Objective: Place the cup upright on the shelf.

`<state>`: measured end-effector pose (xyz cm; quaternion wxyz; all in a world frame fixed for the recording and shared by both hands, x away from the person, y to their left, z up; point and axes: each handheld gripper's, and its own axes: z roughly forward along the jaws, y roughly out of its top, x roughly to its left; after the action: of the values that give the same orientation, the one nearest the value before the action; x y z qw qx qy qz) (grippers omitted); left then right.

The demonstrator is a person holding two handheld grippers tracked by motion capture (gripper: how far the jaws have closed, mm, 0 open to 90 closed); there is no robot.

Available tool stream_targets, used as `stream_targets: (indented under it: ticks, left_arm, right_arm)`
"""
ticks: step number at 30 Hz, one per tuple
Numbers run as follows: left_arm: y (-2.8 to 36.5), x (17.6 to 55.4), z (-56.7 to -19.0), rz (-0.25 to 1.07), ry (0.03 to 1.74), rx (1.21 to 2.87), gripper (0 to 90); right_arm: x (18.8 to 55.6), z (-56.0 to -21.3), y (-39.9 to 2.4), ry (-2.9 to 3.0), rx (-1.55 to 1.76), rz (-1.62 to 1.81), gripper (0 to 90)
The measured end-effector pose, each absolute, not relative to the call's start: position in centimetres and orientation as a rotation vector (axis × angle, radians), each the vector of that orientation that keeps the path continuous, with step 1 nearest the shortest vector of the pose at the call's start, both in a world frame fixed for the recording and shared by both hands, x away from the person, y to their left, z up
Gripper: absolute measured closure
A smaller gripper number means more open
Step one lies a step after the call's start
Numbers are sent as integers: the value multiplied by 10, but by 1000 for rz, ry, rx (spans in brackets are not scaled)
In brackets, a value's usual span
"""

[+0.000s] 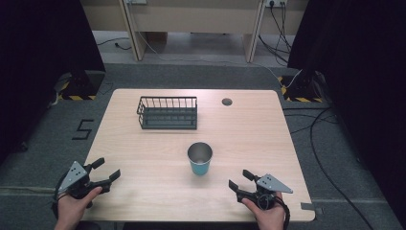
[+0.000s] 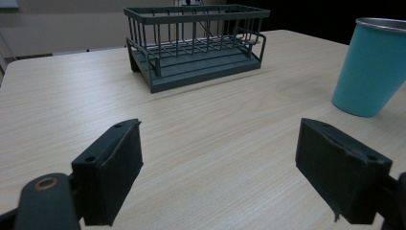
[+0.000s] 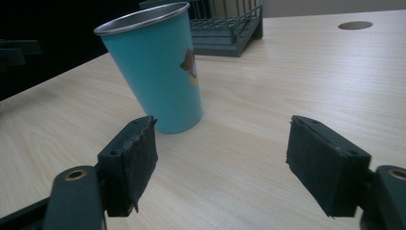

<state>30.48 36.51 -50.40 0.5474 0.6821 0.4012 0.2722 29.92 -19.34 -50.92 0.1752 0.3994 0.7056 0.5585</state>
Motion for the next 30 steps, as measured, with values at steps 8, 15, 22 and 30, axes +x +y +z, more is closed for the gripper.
stream_targets:
  ticks: [8,15,22,30]
  left_arm:
    - [365,305,-504,645,947,1621,156]
    - [365,305,-504,642,949,1624,156]
    - [364,305,-504,643,947,1627,157]
    - [364,305,-504,642,947,1629,157]
  right_arm:
    - [299,-507,-186,2031,1091,1587,251]
    - [305,-504,-173,2055,1036,1579,221]
    - [312,-500,-162,2068,1001,1586,201]
    - [322,-495,-147,2102,945,1588,191]
